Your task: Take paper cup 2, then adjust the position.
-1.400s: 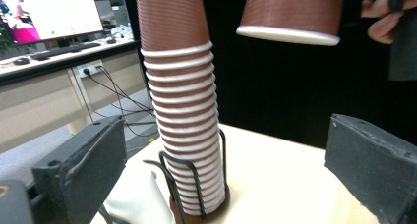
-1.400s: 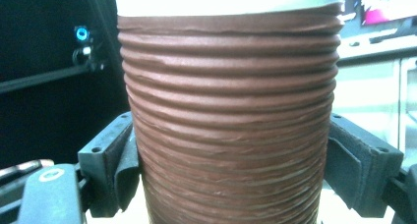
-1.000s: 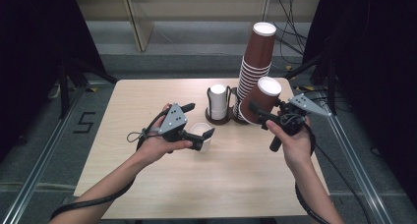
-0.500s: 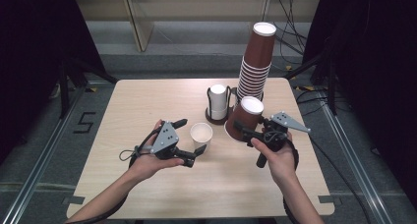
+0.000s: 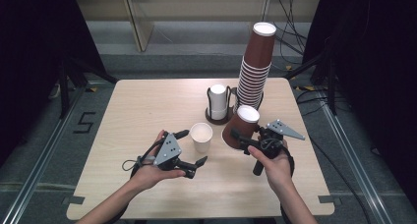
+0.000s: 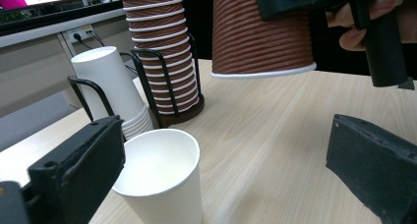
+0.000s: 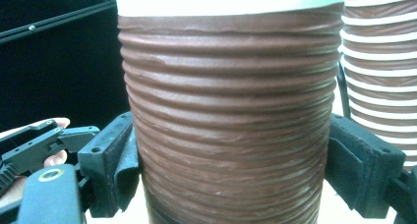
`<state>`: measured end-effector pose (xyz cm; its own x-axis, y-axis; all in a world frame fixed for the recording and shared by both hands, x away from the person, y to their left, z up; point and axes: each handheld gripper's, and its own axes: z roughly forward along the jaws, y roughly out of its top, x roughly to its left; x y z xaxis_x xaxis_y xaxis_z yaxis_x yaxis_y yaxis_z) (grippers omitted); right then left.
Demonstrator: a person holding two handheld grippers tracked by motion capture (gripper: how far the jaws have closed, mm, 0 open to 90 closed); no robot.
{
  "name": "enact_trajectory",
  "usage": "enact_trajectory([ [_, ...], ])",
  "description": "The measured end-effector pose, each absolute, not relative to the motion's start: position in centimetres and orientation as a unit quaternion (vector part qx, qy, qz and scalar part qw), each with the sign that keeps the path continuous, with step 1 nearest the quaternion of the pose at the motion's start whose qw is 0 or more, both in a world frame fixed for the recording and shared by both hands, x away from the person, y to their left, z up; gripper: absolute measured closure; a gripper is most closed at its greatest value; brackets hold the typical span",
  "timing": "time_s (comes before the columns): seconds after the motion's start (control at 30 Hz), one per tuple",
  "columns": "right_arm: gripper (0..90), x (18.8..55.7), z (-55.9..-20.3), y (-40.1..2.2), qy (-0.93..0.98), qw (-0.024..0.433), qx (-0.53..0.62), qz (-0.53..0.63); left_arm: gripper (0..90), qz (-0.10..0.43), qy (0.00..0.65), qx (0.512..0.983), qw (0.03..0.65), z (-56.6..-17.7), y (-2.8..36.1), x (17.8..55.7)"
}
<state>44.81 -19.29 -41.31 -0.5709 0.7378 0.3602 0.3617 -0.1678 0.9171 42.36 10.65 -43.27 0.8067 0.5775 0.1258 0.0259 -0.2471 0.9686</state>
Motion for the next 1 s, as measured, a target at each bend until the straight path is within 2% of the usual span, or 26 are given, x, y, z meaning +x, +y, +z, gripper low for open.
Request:
enact_trajectory([
  [0.27, 17.2, 44.4, -42.2, -19.1, 0.627, 0.133, 0.445, 0.626, 0.7, 0.236, 0.201, 0.754, 0.58, -43.5, 10.6, 41.6],
  [0.43, 17.1, 44.1, -42.8, -18.6, 0.625, 0.102, 0.455, 0.626, 0.0, 0.227, 0.192, 0.758, 0.581, -44.2, 10.1, 41.0],
  [0.73, 17.1, 43.6, -43.6, -19.0, 0.604, 0.056, 0.481, 0.634, 0.0, 0.222, 0.178, 0.765, 0.578, -44.7, 8.0, 41.0],
  [1.0, 17.1, 43.0, -44.3, -19.2, 0.589, 0.031, 0.495, 0.638, 0.0, 0.211, 0.174, 0.768, 0.579, -45.3, 6.0, 41.0],
])
